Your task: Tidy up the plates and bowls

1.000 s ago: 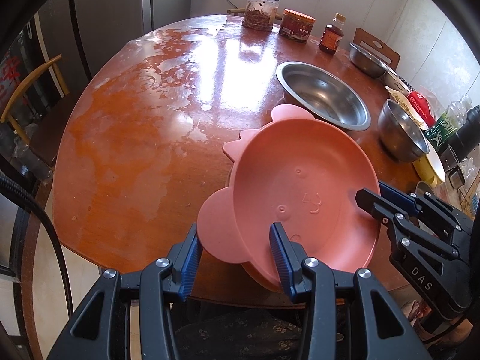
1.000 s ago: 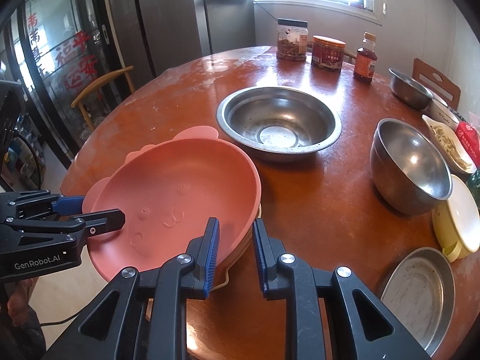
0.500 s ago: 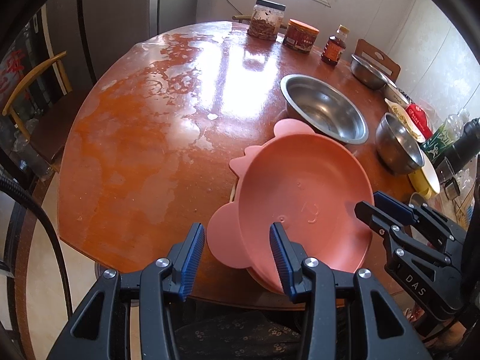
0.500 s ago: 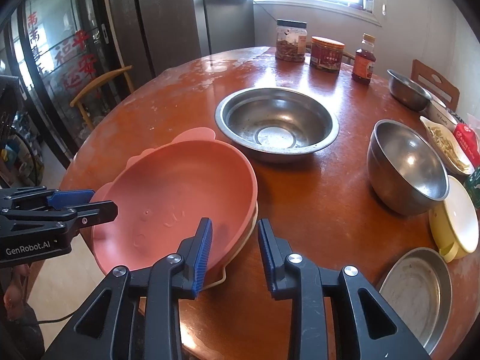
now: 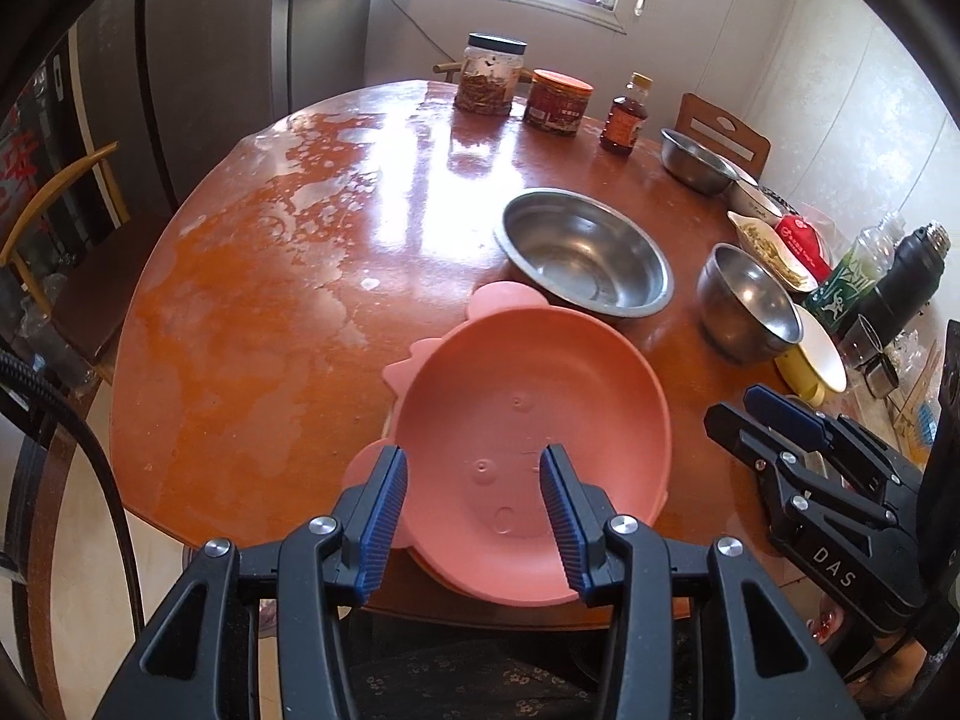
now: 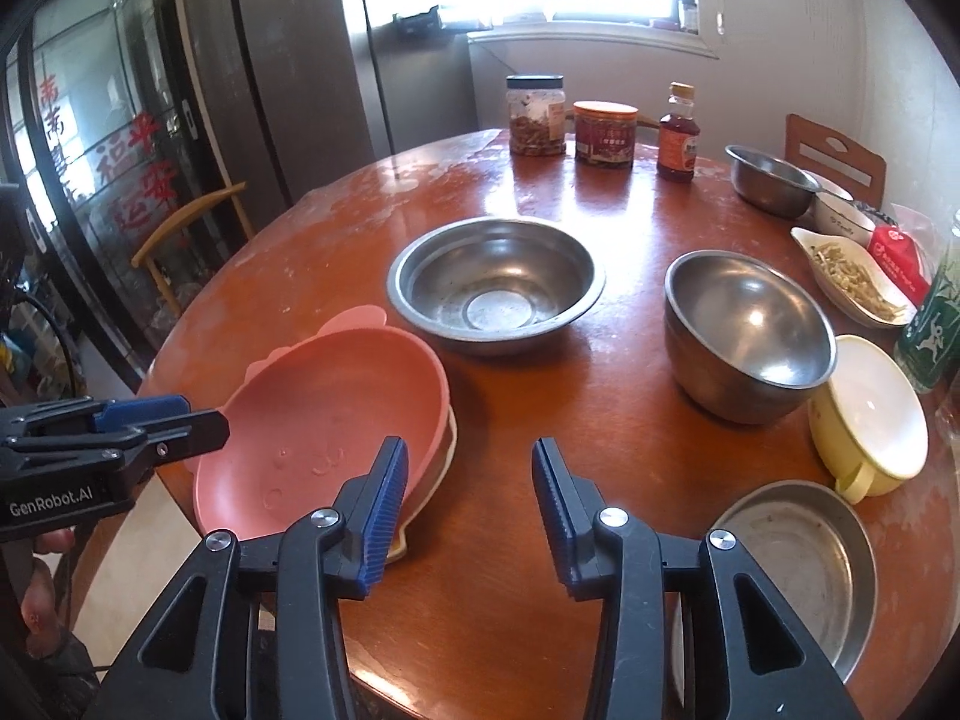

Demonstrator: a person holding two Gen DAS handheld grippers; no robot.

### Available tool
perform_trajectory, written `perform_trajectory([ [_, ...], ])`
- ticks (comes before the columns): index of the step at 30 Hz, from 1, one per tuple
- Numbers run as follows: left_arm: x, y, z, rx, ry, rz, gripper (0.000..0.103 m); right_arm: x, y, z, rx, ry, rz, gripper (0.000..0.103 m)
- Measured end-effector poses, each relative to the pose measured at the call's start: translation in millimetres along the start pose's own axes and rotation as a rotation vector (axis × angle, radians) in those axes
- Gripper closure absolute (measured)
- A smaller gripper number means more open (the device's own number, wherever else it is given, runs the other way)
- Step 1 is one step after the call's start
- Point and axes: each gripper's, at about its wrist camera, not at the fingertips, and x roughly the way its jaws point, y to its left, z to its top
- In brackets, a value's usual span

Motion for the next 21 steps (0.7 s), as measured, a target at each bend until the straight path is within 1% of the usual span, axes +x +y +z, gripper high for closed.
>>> perform_trajectory([
  [11,-5.5,-51.1,6.5,0.079,-0.017,-0.036,0.057,-37.8,-39.5,-4.6,0.075,-0.078,-0.028,0.053],
  [16,-2.7,-78.6,8.5,0.116,-0.018,-0.057,0.056,-57.3,-64.4,-9.2,0.117,-0.110,-0.053,0.052],
  [21,4.5,-103.3,8.8,0.138,-0.005,-0.091,0.056,-73.7,-91.7,-18.4,0.163,-0.123,-0.090,0.052],
])
